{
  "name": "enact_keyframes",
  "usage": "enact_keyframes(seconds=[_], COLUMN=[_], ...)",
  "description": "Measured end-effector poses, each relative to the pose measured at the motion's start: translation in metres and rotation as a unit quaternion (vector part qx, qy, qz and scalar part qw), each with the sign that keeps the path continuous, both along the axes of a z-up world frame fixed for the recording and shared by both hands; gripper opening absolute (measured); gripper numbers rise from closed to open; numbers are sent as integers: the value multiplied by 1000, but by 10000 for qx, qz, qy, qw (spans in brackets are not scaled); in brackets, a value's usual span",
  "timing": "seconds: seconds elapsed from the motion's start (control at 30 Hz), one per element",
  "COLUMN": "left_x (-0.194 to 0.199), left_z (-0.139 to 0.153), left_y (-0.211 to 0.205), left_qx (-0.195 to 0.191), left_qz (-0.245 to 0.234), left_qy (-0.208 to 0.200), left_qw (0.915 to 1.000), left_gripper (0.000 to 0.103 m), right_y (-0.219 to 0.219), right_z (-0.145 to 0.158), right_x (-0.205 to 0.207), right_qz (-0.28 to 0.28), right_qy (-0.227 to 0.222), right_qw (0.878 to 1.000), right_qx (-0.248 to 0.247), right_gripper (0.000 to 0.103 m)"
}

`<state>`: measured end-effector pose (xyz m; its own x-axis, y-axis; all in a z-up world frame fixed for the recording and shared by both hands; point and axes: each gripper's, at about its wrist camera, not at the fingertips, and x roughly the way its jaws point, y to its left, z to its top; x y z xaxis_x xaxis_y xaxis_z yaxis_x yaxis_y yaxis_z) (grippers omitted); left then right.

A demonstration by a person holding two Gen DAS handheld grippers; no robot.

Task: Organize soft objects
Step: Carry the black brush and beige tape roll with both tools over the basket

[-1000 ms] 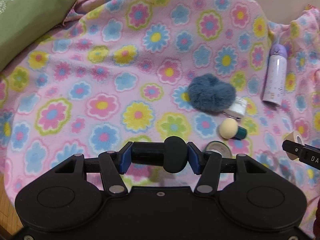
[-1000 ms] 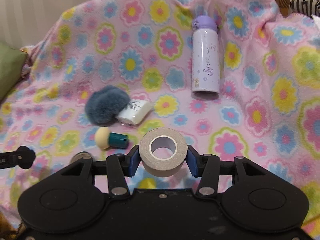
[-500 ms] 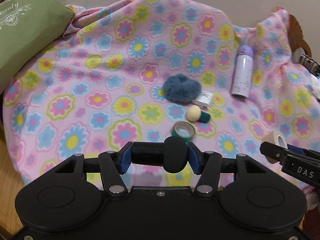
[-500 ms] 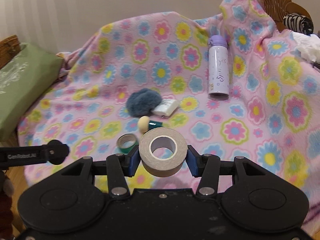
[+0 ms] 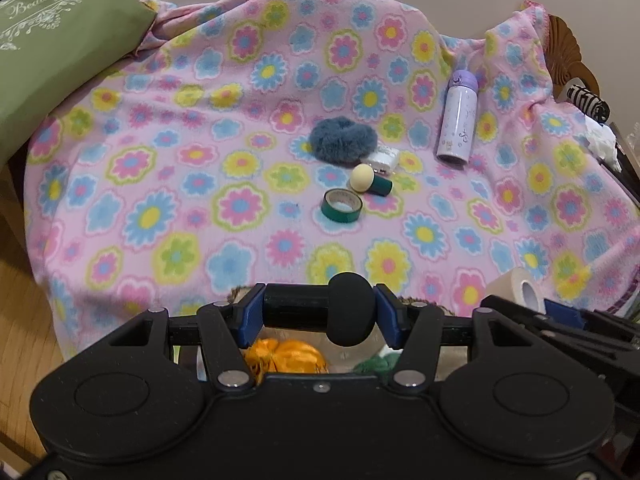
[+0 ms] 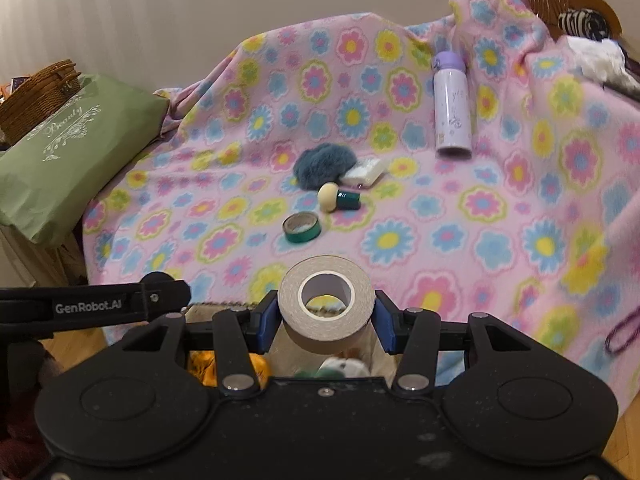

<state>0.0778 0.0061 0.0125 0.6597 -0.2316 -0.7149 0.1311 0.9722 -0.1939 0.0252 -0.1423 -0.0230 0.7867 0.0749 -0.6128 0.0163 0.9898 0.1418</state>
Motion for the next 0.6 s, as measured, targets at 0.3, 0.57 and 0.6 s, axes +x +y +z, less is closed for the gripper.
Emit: enact_keyframes(seconds=[0.3,0.57,0.6], left_x=[-22,-37,-38], left_z=[-9,-16,-17], left_y=[-1,0,0], left_qx=[106,134,139], left_qz=[108,154,154], left_qy=[66,124,144], left_qw=[9999,9997,9997], left_gripper=[54,54,54], right_y=[10,15,15], right_z=[-6,-14,-15], right_x=[-23,-34,-35], right_qz=[-109,-210,-214], right_qy=[81,264,297], right_qw=[9999,9994,9993], right_qx=[65,81,105], right_gripper=[48,48,48])
